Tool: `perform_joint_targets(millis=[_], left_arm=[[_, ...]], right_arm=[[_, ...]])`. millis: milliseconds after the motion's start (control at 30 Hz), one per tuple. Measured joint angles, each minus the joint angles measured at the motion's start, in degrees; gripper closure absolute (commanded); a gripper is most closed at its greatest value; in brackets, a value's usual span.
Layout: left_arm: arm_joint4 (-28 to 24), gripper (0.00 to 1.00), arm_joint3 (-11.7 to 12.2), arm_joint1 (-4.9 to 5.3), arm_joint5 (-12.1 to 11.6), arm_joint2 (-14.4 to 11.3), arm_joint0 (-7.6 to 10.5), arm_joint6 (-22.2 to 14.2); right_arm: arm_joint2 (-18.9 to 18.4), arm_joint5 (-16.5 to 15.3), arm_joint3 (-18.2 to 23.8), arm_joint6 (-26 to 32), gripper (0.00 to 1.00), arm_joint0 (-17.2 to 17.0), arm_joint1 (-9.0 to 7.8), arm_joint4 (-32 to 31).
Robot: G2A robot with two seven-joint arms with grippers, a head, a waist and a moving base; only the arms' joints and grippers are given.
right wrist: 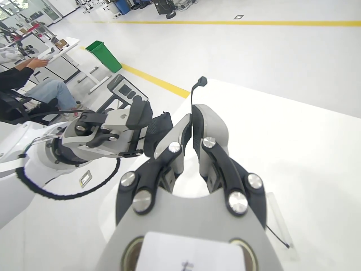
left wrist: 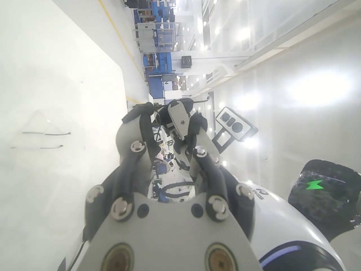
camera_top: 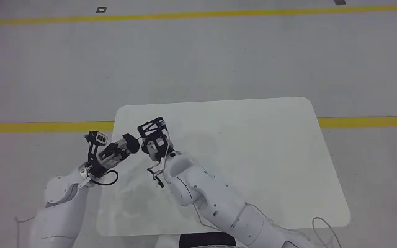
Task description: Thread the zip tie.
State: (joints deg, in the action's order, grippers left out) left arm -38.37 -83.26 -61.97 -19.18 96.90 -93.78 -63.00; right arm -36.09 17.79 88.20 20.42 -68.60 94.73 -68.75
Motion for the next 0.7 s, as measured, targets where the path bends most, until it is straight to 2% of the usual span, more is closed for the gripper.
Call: perform_joint_targets(millis=[133,367,500,700], left_arm=[[0.04,0.86,-0.02,0.11,-0.04,-0.12,-0.03,0.02],[0.19,0.85,-0.08,0.28,-0.07,-0.53,-0.07,0.26],[0.26,0.8,-0.1,0.36,-0.19,-0.74,-0.08,0.49],[0.38,0.83,-0.07,0.48,-0.3,-1.09,0.03,0.84]], right_arm=[[-0.06,-0.09,-0.06,0.29,1.0,-0.14,0.19,-0.78],[-0.29,-0.61,-0.12,0.68,1.0,-0.49,0.5,-1.88],[-0.48,-1.11,-0.12,0.67,1.0,-0.7,0.65,-2.23],[-0.84,-2.2,-0.02,0.94,1.0,-1.04,0.79,-2.78]])
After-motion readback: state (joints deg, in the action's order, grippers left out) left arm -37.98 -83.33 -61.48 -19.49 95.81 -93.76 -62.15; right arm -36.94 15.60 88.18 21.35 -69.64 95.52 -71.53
